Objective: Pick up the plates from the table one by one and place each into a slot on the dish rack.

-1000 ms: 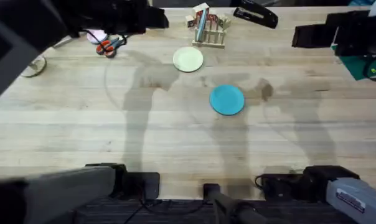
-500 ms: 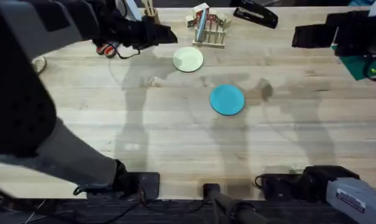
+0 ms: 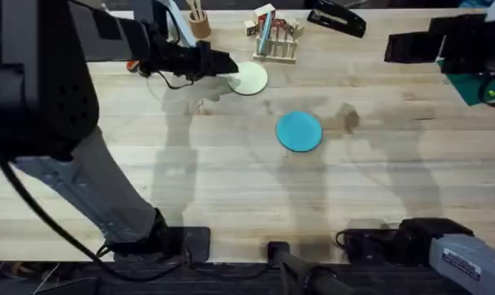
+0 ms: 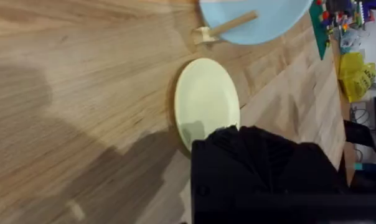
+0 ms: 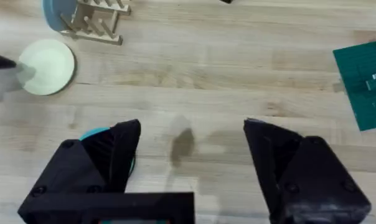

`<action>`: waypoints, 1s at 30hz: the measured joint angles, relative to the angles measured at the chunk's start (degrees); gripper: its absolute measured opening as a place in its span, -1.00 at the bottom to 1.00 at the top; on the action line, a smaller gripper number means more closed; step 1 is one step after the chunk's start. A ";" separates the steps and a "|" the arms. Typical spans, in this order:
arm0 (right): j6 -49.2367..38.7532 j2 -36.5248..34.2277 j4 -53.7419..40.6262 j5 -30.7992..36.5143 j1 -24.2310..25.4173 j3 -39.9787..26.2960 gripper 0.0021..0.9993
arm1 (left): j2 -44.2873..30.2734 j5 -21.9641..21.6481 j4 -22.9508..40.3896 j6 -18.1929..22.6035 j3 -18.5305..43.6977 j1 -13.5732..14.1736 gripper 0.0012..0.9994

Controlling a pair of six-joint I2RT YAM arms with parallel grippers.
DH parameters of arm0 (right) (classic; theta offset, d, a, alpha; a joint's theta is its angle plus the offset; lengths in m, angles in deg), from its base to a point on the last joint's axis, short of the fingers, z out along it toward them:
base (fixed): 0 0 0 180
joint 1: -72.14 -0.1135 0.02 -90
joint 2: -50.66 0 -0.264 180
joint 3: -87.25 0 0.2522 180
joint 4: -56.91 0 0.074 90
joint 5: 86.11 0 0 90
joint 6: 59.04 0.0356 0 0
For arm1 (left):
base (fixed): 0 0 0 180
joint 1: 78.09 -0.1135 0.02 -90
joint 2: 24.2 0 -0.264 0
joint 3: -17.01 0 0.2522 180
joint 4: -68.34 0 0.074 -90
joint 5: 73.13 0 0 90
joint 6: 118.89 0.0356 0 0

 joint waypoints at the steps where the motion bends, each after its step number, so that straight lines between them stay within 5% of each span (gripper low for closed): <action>1: 0.00 -0.01 0.00 0.00 0.00 0.00 0.99 | -0.65 0.17 -0.02 -0.02 0.00 0.00 -0.92; 18: 0.01 -0.02 -0.39 0.00 0.00 0.00 0.99 | -7.95 3.43 -5.96 -3.48 0.98 -0.08 -0.92; 30: 0.00 -0.02 -0.39 0.00 0.00 0.00 0.99 | -8.07 3.80 -2.61 -4.00 1.58 -0.15 -0.92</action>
